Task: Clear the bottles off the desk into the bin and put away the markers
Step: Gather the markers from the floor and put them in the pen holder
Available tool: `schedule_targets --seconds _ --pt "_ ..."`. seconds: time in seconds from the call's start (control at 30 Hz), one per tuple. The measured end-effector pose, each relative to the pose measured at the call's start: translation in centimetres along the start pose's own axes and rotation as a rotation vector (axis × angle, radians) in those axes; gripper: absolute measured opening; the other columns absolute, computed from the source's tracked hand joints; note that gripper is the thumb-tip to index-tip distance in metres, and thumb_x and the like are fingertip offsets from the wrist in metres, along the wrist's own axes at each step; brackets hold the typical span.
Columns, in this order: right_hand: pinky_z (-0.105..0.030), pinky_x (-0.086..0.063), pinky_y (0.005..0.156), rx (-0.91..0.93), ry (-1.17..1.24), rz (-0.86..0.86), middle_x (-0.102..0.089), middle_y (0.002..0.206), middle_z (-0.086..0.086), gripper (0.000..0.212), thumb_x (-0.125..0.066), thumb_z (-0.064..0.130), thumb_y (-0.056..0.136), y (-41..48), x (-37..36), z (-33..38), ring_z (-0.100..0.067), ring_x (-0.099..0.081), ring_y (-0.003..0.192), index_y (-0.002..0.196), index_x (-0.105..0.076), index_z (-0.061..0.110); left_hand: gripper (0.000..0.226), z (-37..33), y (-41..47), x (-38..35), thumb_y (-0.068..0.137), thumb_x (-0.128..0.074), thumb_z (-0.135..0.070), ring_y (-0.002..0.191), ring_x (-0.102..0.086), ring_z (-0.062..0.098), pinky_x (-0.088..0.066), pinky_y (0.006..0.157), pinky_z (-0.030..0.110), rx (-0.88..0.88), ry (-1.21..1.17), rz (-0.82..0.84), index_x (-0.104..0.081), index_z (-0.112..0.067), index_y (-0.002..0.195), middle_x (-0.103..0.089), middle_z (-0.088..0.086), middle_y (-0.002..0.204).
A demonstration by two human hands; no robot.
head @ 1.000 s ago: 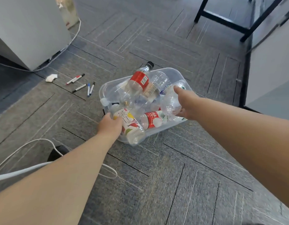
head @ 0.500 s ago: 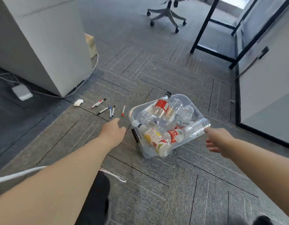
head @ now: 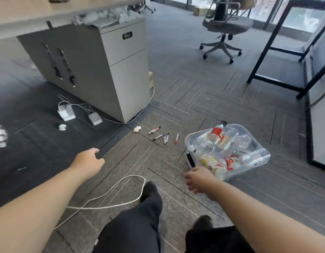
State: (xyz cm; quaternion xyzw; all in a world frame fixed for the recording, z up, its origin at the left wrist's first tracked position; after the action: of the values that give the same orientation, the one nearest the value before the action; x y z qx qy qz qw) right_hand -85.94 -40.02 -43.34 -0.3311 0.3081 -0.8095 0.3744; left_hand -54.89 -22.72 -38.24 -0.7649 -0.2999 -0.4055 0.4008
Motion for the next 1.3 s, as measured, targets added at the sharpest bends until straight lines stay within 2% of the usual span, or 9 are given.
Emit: schedule_targets --seconds 0.1,0.3,0.47,0.6,0.73,0.83,0.97,1.13,1.3 --pt "-0.026 -0.033 0.045 -0.022 -0.118 -0.060 -0.052 0.071 -0.009 0.009 -0.049 0.011 0.091 1.3 0.3 -1.4 -0.017 -0.045 0.050 0.087 -0.055 0.007 0.053 -0.8 0.3 -2.1 0.091 -0.054 -0.027 0.123 -0.052 0.028 -0.041 0.092 0.030 -0.018 -0.024 0.047 -0.044 -0.016 0.142 -0.053 0.010 0.138" --pt "-0.028 -0.029 0.046 -0.038 -0.115 -0.174 -0.046 0.059 -0.008 0.018 -0.045 0.008 0.085 14.3 1.8 0.8 -0.019 -0.041 0.047 0.068 -0.048 0.010 0.052 -6.0 9.1 -9.2 0.089 -0.054 -0.029 0.113 -0.058 0.026 -0.045 0.091 0.030 -0.083 -0.025 0.120 -0.046 -0.020 0.140 -0.057 0.007 0.132" --pt "-0.028 -0.039 0.058 -0.054 -0.108 -0.209 -0.051 0.076 -0.011 0.026 -0.047 0.016 0.088 25.8 0.7 2.2 -0.025 -0.049 0.075 0.063 -0.043 0.014 0.051 -8.9 15.4 -18.7 0.093 -0.052 -0.024 0.113 -0.057 0.023 -0.043 0.089 0.027 -0.175 -0.011 0.281 -0.042 -0.016 0.142 -0.053 0.007 0.136" --pt "-0.027 -0.041 0.059 -0.084 -0.161 -0.128 -0.053 0.085 -0.011 0.028 -0.046 0.016 0.089 33.6 -1.5 3.4 -0.025 -0.049 0.074 0.062 -0.041 0.017 0.049 -9.3 20.0 -24.3 0.096 -0.051 -0.026 0.079 -0.060 0.012 -0.047 0.066 0.024 -0.206 0.043 0.389 -0.040 -0.021 0.143 -0.052 0.003 0.132" --pt "-0.024 -0.039 0.057 -0.090 -0.194 -0.117 -0.052 0.090 -0.010 0.028 -0.046 0.015 0.090 40.7 -1.1 5.4 -0.023 -0.046 0.081 0.062 -0.041 0.017 0.049 -10.6 26.0 -28.4 0.097 -0.049 -0.026 0.112 -0.055 0.018 -0.045 0.090 0.028 -0.193 0.089 0.458 -0.038 -0.020 0.144 -0.047 0.002 0.137" --pt "-0.027 -0.037 0.058 -0.121 -0.163 -0.240 -0.052 0.094 -0.011 0.015 -0.044 0.016 0.092 45.9 1.1 6.1 -0.024 -0.046 0.082 0.083 -0.053 0.010 0.047 -11.7 31.2 -31.4 0.096 -0.050 -0.027 0.118 -0.053 0.019 -0.044 0.095 0.030 -0.145 0.019 0.447 -0.043 -0.019 0.141 -0.049 0.004 0.137" --pt "-0.029 -0.037 0.067 -0.178 0.021 -0.456 -0.056 0.120 -0.018 0.034 -0.042 0.016 0.095 51.5 3.5 5.5 -0.030 -0.052 0.090 0.126 -0.049 0.003 0.038 -12.6 35.8 -35.2 0.094 -0.053 -0.026 0.105 -0.054 0.017 -0.047 0.092 0.032 -0.111 -0.089 0.382 -0.050 -0.021 0.132 -0.052 0.003 0.131" --pt "-0.034 -0.041 0.074 -0.195 0.097 -0.692 -0.052 0.124 -0.016 0.030 -0.045 0.016 0.094 56.0 5.9 5.2 -0.031 -0.053 0.093 0.121 -0.050 0.005 0.036 -13.0 39.3 -38.1 0.093 -0.054 -0.029 0.095 -0.049 0.013 -0.046 0.088 0.031 -0.147 -0.138 0.381 -0.050 -0.025 0.128 -0.049 -0.001 0.126" --pt "-0.035 -0.046 0.086 -0.235 -0.002 -0.713 -0.050 0.124 -0.014 0.034 -0.058 0.024 0.092 58.1 6.7 4.4 -0.032 -0.054 0.102 0.119 -0.050 0.006 0.032 -12.9 41.3 -37.5 0.093 -0.053 -0.028 0.098 -0.053 0.014 -0.046 0.089 0.031 -0.210 -0.104 0.364 -0.050 -0.025 0.125 -0.048 -0.003 0.123"
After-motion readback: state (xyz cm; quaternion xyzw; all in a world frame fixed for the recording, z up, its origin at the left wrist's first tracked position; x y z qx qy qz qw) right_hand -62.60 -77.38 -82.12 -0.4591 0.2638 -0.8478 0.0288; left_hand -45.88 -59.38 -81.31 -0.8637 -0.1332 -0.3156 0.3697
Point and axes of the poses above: each hand's wrist, its own y-axis towards the middle knuckle, its own x-axis out of the back of the hand, z = x × y, the point moved 8 cm from there along y, towards the middle knuckle
